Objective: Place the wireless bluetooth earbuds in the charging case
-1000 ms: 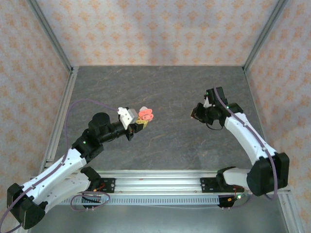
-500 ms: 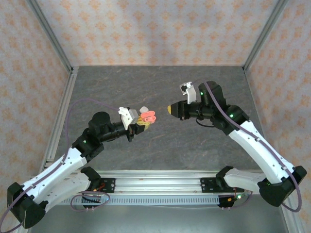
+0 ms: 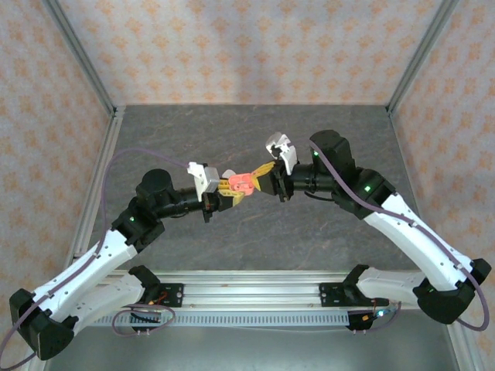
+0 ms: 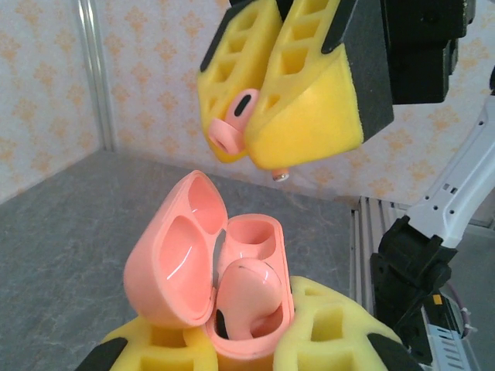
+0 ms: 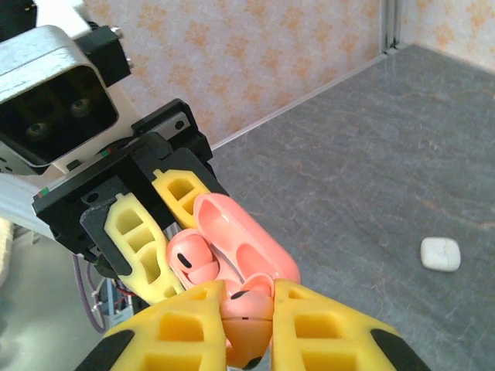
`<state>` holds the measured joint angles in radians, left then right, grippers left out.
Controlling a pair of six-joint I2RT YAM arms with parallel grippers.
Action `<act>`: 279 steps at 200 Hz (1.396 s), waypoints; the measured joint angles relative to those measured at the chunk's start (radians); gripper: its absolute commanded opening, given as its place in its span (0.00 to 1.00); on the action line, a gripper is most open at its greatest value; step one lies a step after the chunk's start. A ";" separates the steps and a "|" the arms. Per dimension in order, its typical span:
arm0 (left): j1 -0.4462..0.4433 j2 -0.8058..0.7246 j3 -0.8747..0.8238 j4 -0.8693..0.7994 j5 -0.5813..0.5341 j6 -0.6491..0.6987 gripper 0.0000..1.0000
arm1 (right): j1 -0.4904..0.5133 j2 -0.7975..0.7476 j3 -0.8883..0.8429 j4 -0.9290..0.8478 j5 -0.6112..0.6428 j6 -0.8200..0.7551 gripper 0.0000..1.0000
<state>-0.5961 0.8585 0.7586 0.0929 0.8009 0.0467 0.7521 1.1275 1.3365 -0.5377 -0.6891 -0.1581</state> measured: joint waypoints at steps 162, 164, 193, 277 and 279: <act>0.000 0.013 0.035 -0.034 0.060 -0.024 0.00 | 0.007 0.035 0.037 -0.073 -0.104 -0.298 0.17; 0.000 0.014 0.035 -0.035 0.060 -0.024 0.00 | 0.007 0.035 0.037 -0.075 -0.104 -0.300 0.17; 0.000 0.018 0.037 -0.041 0.064 -0.024 0.00 | 0.007 0.037 0.037 -0.084 -0.104 -0.330 0.17; -0.006 0.035 0.053 -0.048 0.082 -0.024 0.00 | 0.007 0.039 0.050 -0.101 -0.105 -0.390 0.19; -0.006 0.035 0.053 -0.048 0.082 -0.024 0.00 | 0.007 0.039 0.050 -0.101 -0.105 -0.390 0.19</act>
<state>-0.6025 0.8932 0.8120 0.0452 0.8833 0.0223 0.7589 1.1660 1.3865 -0.6392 -0.7937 -0.5480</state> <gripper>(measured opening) 0.138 0.190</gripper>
